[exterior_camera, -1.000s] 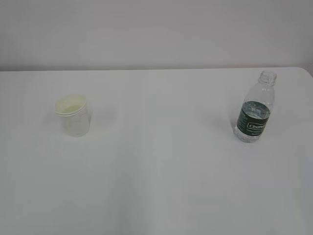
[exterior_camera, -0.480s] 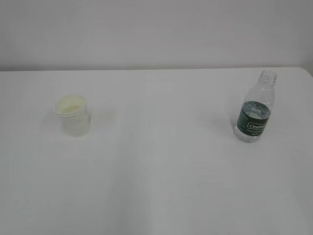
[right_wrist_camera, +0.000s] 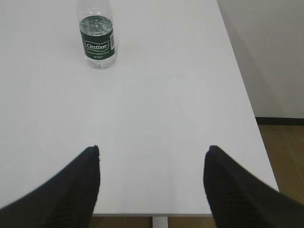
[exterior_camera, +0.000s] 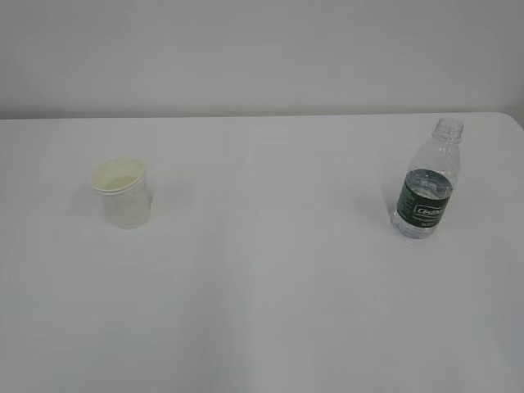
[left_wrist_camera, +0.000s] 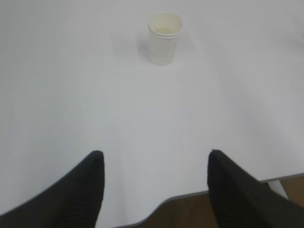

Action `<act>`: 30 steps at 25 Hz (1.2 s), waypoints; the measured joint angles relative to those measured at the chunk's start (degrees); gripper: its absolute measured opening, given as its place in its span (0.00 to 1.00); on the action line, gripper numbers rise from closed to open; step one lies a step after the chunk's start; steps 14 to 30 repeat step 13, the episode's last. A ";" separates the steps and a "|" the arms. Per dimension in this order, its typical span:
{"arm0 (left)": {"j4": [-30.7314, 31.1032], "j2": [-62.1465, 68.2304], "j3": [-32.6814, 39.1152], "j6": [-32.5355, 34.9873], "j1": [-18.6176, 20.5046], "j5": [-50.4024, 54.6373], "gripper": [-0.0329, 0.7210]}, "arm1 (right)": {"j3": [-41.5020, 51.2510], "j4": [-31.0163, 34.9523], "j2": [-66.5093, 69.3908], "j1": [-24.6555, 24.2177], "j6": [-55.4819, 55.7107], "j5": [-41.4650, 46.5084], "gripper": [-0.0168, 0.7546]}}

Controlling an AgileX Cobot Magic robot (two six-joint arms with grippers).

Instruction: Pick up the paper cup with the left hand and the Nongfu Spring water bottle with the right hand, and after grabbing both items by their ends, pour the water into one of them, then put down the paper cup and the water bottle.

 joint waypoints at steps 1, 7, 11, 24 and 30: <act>0.00 0.00 0.00 0.00 0.00 0.00 0.69 | 0.00 0.00 0.00 0.00 0.00 0.00 0.70; 0.00 0.00 0.00 0.00 0.00 0.00 0.69 | 0.00 0.00 0.00 0.00 0.00 -0.08 0.70; 0.00 0.00 0.00 0.00 0.00 0.00 0.69 | 0.00 0.00 0.00 0.00 0.00 -0.08 0.70; 0.03 0.00 0.00 0.00 0.00 0.00 0.69 | 0.00 0.00 0.00 0.00 0.00 -0.08 0.70; 0.03 0.00 0.00 0.00 0.00 0.00 0.69 | 0.00 0.00 0.00 0.00 0.00 -0.08 0.70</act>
